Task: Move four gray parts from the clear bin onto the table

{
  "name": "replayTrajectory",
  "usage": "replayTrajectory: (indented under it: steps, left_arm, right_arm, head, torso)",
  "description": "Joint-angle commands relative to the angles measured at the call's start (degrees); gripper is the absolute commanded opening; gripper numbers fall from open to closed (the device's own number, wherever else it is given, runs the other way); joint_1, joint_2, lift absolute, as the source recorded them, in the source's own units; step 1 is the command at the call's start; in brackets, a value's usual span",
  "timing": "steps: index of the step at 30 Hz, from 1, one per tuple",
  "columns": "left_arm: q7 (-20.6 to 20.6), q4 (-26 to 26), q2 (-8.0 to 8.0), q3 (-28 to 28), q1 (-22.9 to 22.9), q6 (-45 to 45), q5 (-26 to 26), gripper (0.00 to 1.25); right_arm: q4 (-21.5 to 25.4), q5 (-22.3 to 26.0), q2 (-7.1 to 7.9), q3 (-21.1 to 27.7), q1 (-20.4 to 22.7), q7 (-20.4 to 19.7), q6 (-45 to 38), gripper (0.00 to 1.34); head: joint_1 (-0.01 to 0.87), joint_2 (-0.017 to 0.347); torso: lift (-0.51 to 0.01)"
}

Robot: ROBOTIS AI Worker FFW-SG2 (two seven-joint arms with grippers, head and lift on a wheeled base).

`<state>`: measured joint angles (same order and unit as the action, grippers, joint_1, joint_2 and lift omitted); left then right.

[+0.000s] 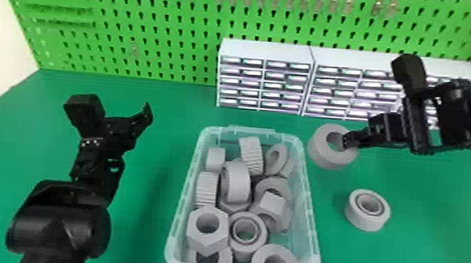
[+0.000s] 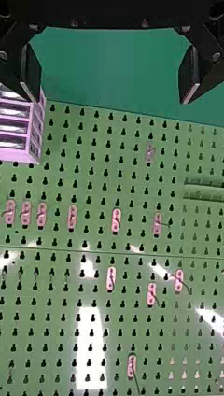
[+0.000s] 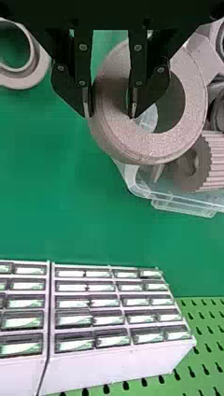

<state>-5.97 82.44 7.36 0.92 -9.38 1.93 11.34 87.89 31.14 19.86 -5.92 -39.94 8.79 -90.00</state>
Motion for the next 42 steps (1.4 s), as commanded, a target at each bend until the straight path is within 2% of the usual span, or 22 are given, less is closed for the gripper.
replayTrajectory:
  steps: [1,22,42]
  left_arm:
    - [0.00,-0.09,-0.07,0.14,-0.11,0.00,0.00,1.09]
    - [-0.09,-0.09,-0.07,0.23,-0.20,0.00,0.18,1.09]
    - [-0.09,-0.09,-0.07,0.05,-0.37,0.00,0.18,1.09]
  right_arm:
    - [-0.08,-0.73,0.09,0.30,0.57,0.00,-0.08,0.34]
    - [-0.61,-2.75,-0.18,1.26,3.03,0.00,-0.08,0.34]
    - [-4.65,-4.33,-0.70,-0.50,4.34,0.00,-0.08,0.34]
  head:
    - [0.693,0.072]
    - [0.693,0.072]
    - [0.693,0.072]
  torso:
    - [-0.052]
    - [-0.052]
    - [-0.052]
